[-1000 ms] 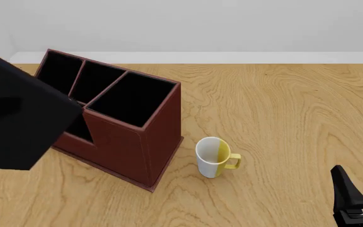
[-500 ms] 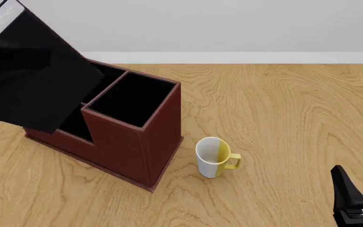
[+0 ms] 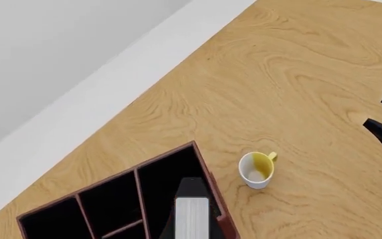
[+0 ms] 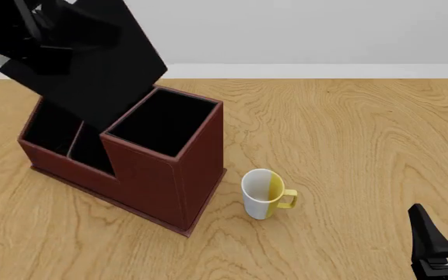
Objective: Pick up the book and place it in the right compartment of the caddy.
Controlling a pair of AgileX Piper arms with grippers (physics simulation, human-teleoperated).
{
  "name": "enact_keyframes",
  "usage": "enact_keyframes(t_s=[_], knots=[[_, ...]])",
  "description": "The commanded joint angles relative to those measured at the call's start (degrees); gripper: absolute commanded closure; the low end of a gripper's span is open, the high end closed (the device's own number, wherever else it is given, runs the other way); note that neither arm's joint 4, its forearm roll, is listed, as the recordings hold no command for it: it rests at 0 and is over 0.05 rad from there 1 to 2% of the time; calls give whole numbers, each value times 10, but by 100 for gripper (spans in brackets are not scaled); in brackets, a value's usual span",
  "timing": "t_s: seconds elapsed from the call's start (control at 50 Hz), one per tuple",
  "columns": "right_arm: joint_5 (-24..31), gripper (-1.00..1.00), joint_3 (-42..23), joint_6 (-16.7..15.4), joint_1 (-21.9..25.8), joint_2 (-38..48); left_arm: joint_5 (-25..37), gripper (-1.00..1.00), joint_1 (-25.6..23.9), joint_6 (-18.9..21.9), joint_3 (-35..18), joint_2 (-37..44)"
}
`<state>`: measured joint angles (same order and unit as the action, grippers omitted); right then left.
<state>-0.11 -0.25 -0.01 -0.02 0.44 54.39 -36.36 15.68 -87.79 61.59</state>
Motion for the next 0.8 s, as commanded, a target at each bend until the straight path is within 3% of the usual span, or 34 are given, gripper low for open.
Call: enact_keyframes(t_s=[0.02, 0.4, 0.8], knots=[[0, -100, 0, 0, 0, 0, -4, 100, -5, 8, -45, 57], [0, -100, 0, 0, 0, 0, -3, 100, 0, 15, -98, 138], [0, -100, 0, 0, 0, 0, -25, 100, 15, 13, -86, 165]])
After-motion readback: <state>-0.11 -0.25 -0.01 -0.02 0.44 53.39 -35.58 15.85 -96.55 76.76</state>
